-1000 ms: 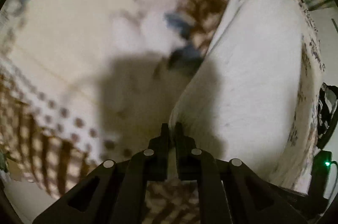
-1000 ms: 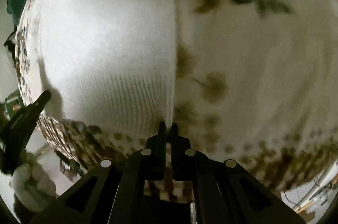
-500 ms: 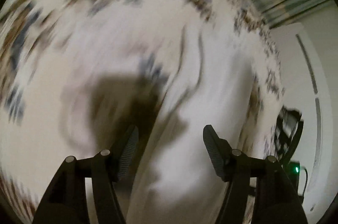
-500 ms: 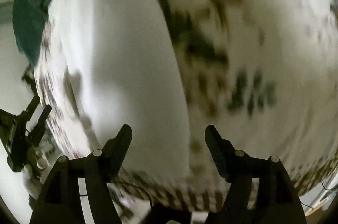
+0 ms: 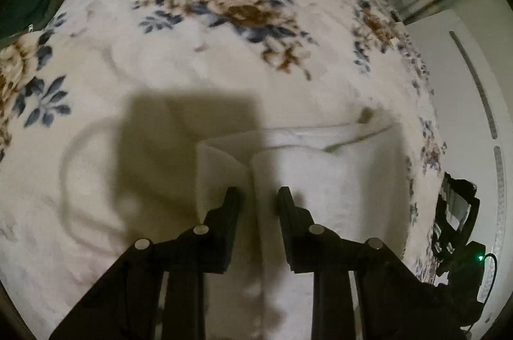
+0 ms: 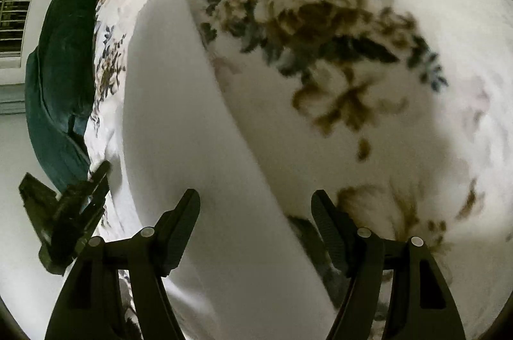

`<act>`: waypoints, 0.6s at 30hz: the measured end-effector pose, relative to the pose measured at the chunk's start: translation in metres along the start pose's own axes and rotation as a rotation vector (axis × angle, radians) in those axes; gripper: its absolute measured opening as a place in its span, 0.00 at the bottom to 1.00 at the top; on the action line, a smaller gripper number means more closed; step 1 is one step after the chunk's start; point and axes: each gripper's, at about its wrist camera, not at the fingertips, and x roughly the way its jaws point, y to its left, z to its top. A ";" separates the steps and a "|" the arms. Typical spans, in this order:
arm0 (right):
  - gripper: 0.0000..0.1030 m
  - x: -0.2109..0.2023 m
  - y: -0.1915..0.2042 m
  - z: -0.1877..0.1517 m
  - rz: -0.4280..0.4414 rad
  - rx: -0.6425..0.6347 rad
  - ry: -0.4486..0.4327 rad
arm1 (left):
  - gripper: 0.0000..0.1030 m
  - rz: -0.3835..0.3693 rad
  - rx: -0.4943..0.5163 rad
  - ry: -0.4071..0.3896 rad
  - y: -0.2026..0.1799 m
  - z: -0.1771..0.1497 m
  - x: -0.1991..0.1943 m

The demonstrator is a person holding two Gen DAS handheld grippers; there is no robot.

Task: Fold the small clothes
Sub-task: 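Fold the hem over the sweater with both grippers and lower it flat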

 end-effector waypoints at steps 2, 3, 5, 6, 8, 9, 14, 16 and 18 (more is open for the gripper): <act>0.72 0.000 0.000 0.005 -0.002 -0.015 0.000 | 0.27 -0.035 -0.048 -0.012 0.007 0.000 -0.009; 0.72 0.001 0.000 0.009 0.002 -0.017 0.002 | 0.32 -0.086 -0.085 0.007 0.012 -0.001 -0.010; 0.72 0.009 0.001 0.017 0.003 -0.016 0.008 | 0.41 -0.145 -0.116 0.026 0.016 -0.001 -0.005; 0.72 0.011 0.002 0.020 0.000 -0.013 0.011 | 0.41 -0.154 -0.113 0.025 0.015 -0.002 -0.002; 0.72 0.017 0.003 0.028 -0.003 -0.006 0.013 | 0.38 -0.130 -0.063 0.017 0.007 -0.004 0.004; 0.72 0.020 0.004 0.031 -0.004 -0.006 0.015 | 0.18 -0.099 -0.032 -0.001 0.002 -0.005 0.006; 0.72 0.023 0.012 0.036 -0.017 -0.049 0.021 | 0.05 -0.057 -0.024 -0.103 -0.001 -0.002 -0.013; 0.72 0.023 0.014 0.037 -0.014 -0.063 0.028 | 0.05 -0.060 -0.035 -0.122 0.004 0.004 -0.021; 0.72 0.025 0.021 0.038 -0.018 -0.080 0.031 | 0.05 -0.044 -0.035 -0.115 0.008 0.011 -0.019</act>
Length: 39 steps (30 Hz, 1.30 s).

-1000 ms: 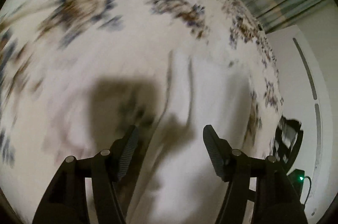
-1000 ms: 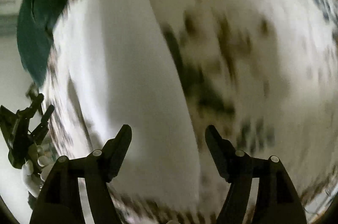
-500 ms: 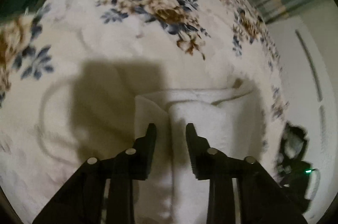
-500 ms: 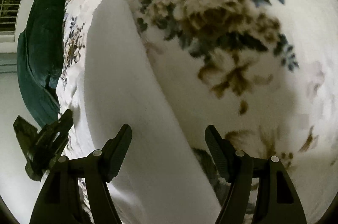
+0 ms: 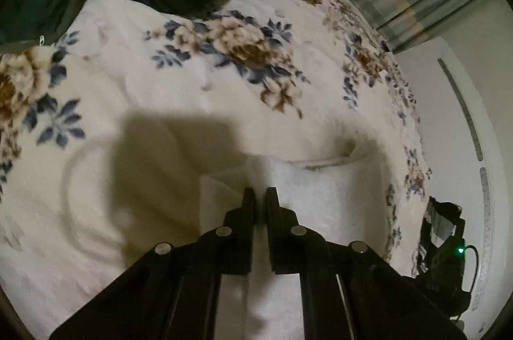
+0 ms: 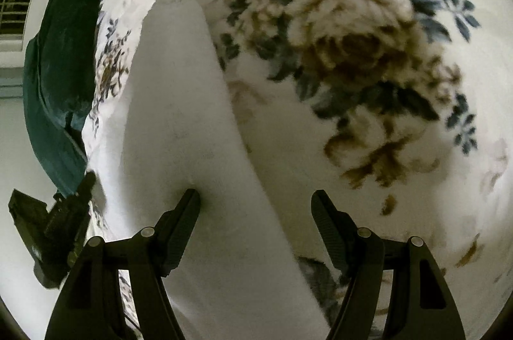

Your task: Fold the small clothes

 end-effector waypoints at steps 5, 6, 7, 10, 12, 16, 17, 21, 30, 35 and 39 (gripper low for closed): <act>0.72 0.004 0.013 -0.001 -0.025 -0.037 0.003 | 0.00 0.082 0.003 0.008 0.015 0.017 0.016; 0.72 0.004 0.015 -0.002 -0.040 -0.049 0.004 | 0.00 0.082 -0.007 0.014 0.021 0.020 0.018; 0.72 0.004 0.014 -0.004 -0.042 -0.056 0.005 | 0.00 0.056 -0.027 0.038 0.027 0.023 0.020; 0.72 -0.003 0.009 -0.015 -0.040 -0.064 0.021 | 0.02 -0.044 -0.047 0.093 0.028 0.019 0.009; 0.72 -0.011 0.003 -0.027 -0.024 -0.060 0.034 | 0.17 -0.088 -0.038 0.132 0.023 0.004 -0.008; 0.72 -0.027 -0.019 -0.068 -0.015 -0.049 0.085 | 0.57 -0.112 -0.038 0.142 0.015 -0.048 -0.059; 0.72 -0.030 -0.027 -0.083 -0.011 -0.043 0.111 | 0.57 -0.107 -0.039 0.149 0.015 -0.063 -0.071; 0.72 -0.031 -0.054 -0.143 -0.031 -0.024 0.213 | 0.57 0.014 0.003 0.229 0.013 -0.145 -0.114; 0.72 -0.008 -0.111 -0.264 -0.059 0.105 0.385 | 0.55 0.170 -0.042 0.471 0.044 -0.291 -0.116; 0.05 -0.001 -0.122 -0.299 -0.050 0.134 0.369 | 0.06 0.163 -0.040 0.363 0.038 -0.306 -0.133; 0.04 -0.014 -0.114 -0.316 -0.078 0.075 0.302 | 0.03 0.144 -0.081 0.291 0.049 -0.299 -0.151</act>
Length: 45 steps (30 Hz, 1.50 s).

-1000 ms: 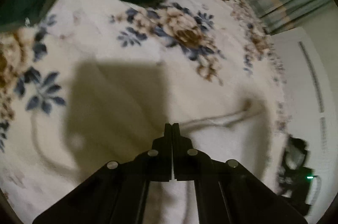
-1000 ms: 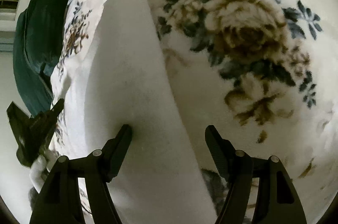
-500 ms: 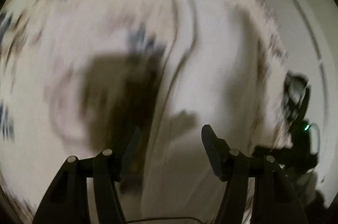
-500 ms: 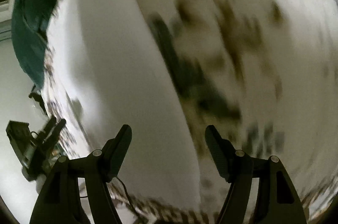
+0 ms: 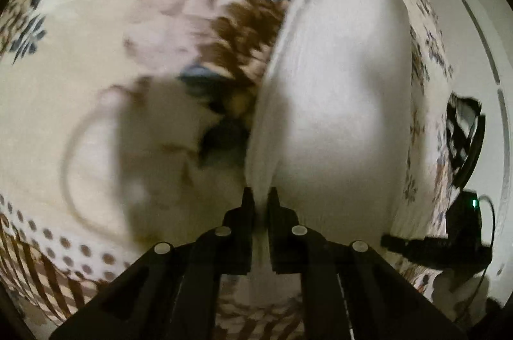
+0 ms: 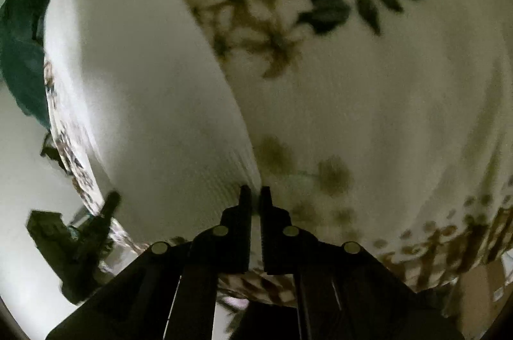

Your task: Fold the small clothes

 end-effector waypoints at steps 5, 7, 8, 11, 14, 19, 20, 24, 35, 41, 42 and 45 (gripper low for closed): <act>0.12 0.017 -0.005 0.002 0.019 0.001 0.062 | 0.07 -0.081 -0.058 0.084 0.023 0.003 0.017; 0.33 0.010 -0.009 0.006 0.067 0.002 0.058 | 0.19 -0.112 -0.081 0.074 0.026 0.004 0.011; 0.53 0.004 -0.012 0.006 0.108 0.012 0.044 | 0.33 -0.137 -0.089 0.061 0.028 0.002 0.008; 0.66 0.008 -0.023 0.010 0.226 0.038 0.053 | 0.63 -0.257 -0.150 0.038 0.040 -0.007 0.011; 0.66 0.029 -0.038 0.013 0.325 0.057 0.094 | 0.63 -0.349 -0.171 0.127 0.045 -0.013 0.045; 0.64 0.044 -0.038 0.006 0.427 0.101 0.059 | 0.12 -0.274 -0.069 0.081 0.021 -0.014 0.043; 0.39 0.045 -0.033 0.005 0.417 0.100 0.047 | 0.12 -0.237 -0.040 0.070 0.014 -0.013 0.038; 0.15 0.033 -0.025 0.001 0.442 0.105 0.026 | 0.09 -0.178 -0.009 0.051 0.000 -0.008 0.021; 0.13 -0.089 0.041 0.037 0.596 0.017 -0.112 | 0.09 -0.369 -0.075 -0.104 -0.050 0.060 -0.051; 0.13 -0.151 0.107 0.148 0.574 -0.080 -0.271 | 0.10 -0.464 -0.106 -0.212 -0.073 0.166 -0.047; 0.13 -0.159 0.116 0.168 0.565 -0.085 -0.296 | 0.10 -0.463 -0.096 -0.228 -0.079 0.185 -0.041; 0.13 -0.178 0.149 0.230 0.535 -0.105 -0.360 | 0.10 -0.457 -0.069 -0.253 -0.094 0.247 -0.018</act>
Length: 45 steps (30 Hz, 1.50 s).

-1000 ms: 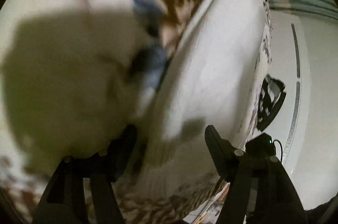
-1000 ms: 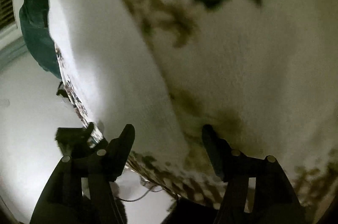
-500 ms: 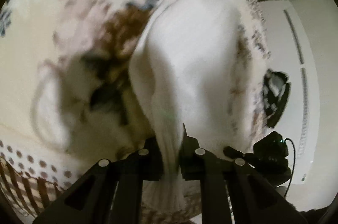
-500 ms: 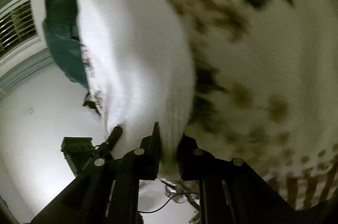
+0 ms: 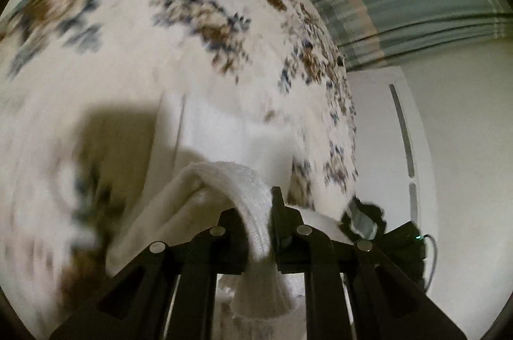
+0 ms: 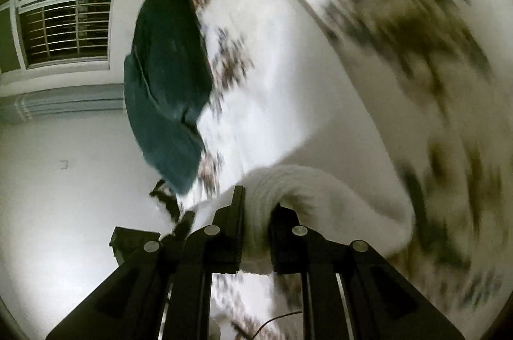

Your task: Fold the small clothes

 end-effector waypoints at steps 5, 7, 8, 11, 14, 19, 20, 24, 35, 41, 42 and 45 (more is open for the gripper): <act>0.17 0.060 0.018 0.101 -0.068 0.005 0.015 | 0.21 -0.011 -0.078 0.036 0.022 0.069 0.055; 0.23 0.082 0.011 0.123 -0.094 0.032 0.052 | 0.31 -0.016 -0.120 0.015 0.031 0.087 0.055; 0.39 0.085 0.007 0.132 -0.085 0.045 0.063 | 0.38 -0.038 -0.135 -0.005 0.036 0.092 0.049; 0.68 0.068 0.005 0.135 -0.073 0.001 0.008 | 0.65 -0.046 -0.141 -0.082 0.044 0.091 0.023; 0.69 0.056 0.001 0.123 -0.160 -0.074 -0.024 | 0.66 0.060 -0.048 -0.099 0.042 0.085 0.019; 0.69 0.082 -0.009 0.113 -0.348 -0.227 0.038 | 0.66 0.255 0.228 0.023 0.017 0.075 0.071; 0.68 0.089 -0.010 0.114 -0.361 -0.240 0.048 | 0.64 0.294 0.284 0.040 0.011 0.074 0.085; 0.05 0.106 -0.010 0.118 -0.407 -0.278 0.034 | 0.06 0.421 0.391 0.113 0.003 0.071 0.128; 0.04 0.102 0.021 0.154 -0.472 -0.260 -0.076 | 0.06 0.406 0.145 0.041 0.050 0.107 0.104; 0.04 0.140 -0.007 0.167 -0.582 -0.228 0.039 | 0.05 0.372 0.101 0.141 0.063 0.113 0.122; 0.05 0.138 -0.008 0.166 -0.559 -0.210 0.057 | 0.06 0.334 0.123 0.142 0.060 0.112 0.115; 0.19 0.122 -0.011 0.159 -0.467 -0.161 0.098 | 0.26 0.250 0.111 0.146 0.054 0.101 0.086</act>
